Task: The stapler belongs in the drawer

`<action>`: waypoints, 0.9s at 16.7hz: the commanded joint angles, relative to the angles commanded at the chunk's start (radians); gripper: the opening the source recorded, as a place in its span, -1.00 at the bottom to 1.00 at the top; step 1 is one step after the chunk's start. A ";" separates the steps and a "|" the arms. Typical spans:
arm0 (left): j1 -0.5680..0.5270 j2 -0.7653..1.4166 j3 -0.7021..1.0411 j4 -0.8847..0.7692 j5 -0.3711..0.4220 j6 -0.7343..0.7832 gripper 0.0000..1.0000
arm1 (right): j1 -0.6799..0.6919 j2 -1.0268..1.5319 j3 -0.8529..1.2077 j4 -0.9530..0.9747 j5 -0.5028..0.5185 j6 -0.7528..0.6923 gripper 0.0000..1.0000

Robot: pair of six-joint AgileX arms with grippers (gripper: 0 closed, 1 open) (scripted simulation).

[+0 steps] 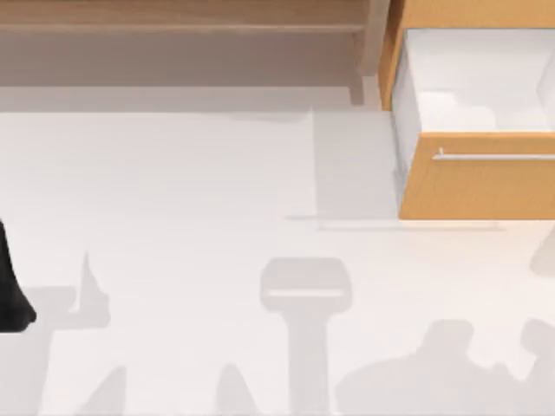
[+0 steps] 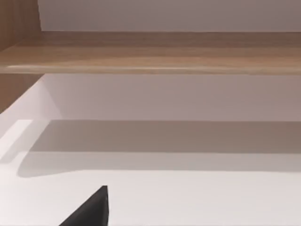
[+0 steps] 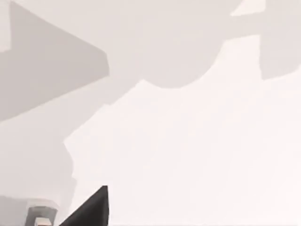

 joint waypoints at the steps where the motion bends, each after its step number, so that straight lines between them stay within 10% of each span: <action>1: 0.000 0.000 0.000 0.000 0.000 0.000 1.00 | -0.039 -0.004 0.010 -0.091 -0.022 0.023 1.00; 15: 0.000 0.000 0.000 0.000 0.000 0.000 1.00 | -0.214 0.023 0.018 -0.426 -0.132 0.114 1.00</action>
